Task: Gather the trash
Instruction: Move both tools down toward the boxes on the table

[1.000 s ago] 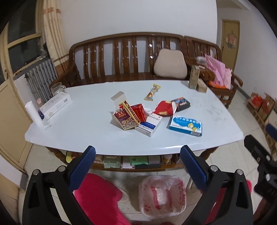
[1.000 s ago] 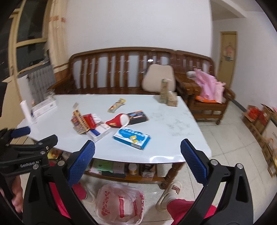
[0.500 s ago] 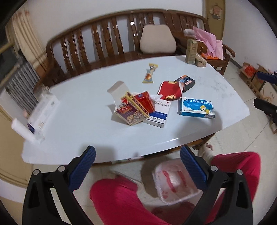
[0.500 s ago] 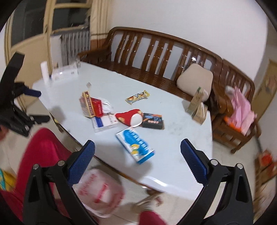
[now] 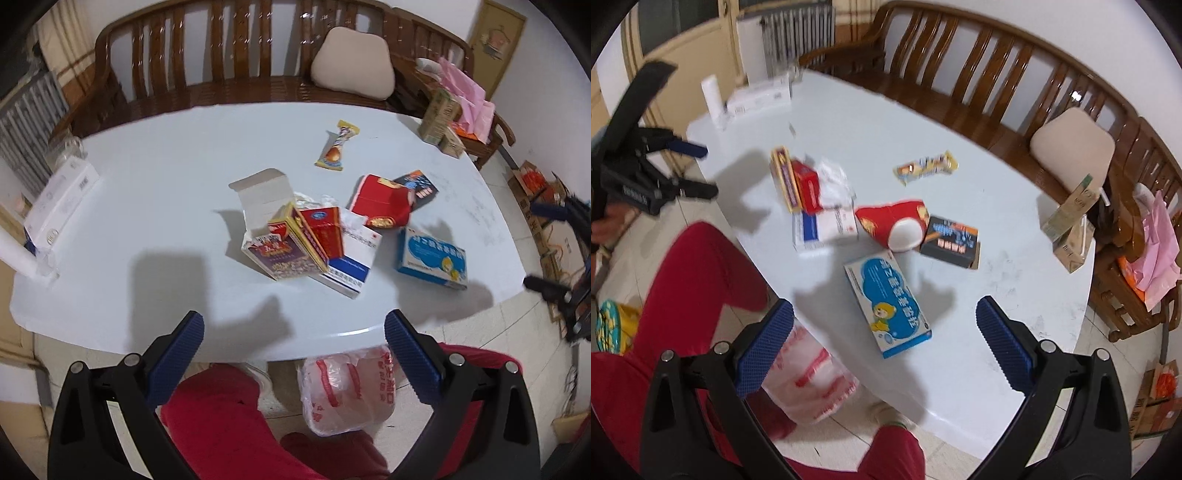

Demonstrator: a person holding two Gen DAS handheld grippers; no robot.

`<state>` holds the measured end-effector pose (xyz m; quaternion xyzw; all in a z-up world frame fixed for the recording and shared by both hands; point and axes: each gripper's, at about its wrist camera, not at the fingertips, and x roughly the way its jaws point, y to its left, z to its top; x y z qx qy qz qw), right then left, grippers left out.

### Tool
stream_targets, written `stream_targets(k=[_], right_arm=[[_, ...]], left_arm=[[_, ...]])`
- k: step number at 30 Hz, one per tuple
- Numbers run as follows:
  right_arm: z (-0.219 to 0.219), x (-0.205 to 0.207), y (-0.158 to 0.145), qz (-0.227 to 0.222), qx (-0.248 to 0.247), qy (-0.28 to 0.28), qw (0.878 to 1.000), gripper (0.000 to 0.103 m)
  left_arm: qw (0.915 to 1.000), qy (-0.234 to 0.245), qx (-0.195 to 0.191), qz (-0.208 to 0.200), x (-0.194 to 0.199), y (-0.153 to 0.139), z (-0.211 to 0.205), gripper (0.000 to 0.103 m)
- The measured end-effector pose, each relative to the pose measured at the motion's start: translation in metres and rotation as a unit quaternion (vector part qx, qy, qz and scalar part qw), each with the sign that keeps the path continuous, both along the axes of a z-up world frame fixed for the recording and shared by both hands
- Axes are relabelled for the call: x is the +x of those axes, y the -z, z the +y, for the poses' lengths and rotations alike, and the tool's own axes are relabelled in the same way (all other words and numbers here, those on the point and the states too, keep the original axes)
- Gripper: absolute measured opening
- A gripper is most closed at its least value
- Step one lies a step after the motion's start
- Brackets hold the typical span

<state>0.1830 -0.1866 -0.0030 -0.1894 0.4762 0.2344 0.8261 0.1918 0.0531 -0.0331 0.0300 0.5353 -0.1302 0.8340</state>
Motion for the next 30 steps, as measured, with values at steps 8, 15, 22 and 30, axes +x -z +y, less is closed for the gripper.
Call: stream_targets(k=[8,15,22,30], right_arm=[[0.016,0.024,0.048,0.062,-0.037,-0.054,0.996,0.097],[0.023,0.041,0.087,0.1,-0.061,-0.075,0.99,0.097],[0.018,0.053,0.109,0.115,-0.057,-0.065,0.99,0.097],[0.017,0.058,0.125,0.123,-0.06,-0.065,0.989,0.097]], left_arm=[[0.9987,-0.02,-0.033,0.035,0.034,0.025,0.005,0.096],[0.997,-0.042,-0.053,0.039,0.056,0.037,0.011,0.096],[0.9953,-0.06,-0.067,0.036,0.072,0.048,0.017,0.096],[0.994,-0.069,-0.077,0.035,0.083,0.056,0.021,0.096]])
